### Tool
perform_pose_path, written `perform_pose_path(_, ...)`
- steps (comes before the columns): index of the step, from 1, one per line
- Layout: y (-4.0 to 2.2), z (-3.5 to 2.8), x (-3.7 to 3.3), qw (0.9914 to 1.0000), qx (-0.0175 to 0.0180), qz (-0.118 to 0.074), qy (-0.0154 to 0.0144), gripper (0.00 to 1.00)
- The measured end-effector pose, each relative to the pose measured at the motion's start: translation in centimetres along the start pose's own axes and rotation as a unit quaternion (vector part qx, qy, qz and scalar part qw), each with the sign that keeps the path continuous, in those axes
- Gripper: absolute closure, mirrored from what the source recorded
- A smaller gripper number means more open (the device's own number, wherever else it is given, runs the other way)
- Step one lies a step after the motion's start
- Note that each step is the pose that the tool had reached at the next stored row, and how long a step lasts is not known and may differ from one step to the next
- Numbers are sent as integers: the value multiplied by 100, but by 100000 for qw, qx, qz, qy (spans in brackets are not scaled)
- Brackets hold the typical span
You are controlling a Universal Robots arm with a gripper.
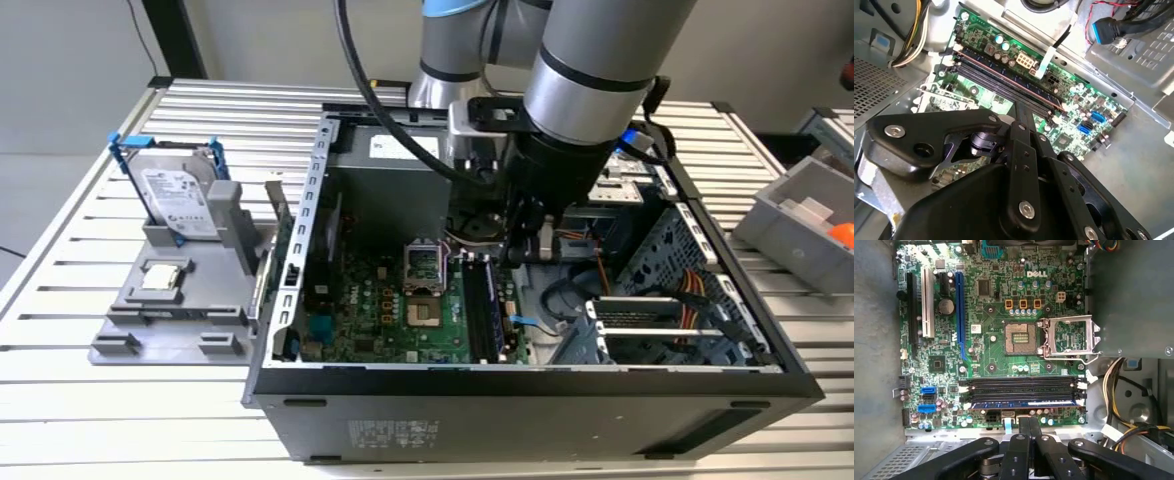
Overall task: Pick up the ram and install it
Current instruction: 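Press down the ram until it locks into place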
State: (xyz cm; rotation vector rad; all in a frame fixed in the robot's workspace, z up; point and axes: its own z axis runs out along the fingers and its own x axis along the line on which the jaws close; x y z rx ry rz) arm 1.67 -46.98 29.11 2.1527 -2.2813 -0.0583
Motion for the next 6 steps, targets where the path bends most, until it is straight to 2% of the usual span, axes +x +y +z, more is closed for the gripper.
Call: perform_pose_path(6,0,0,0,100000,-3,2,1,100)
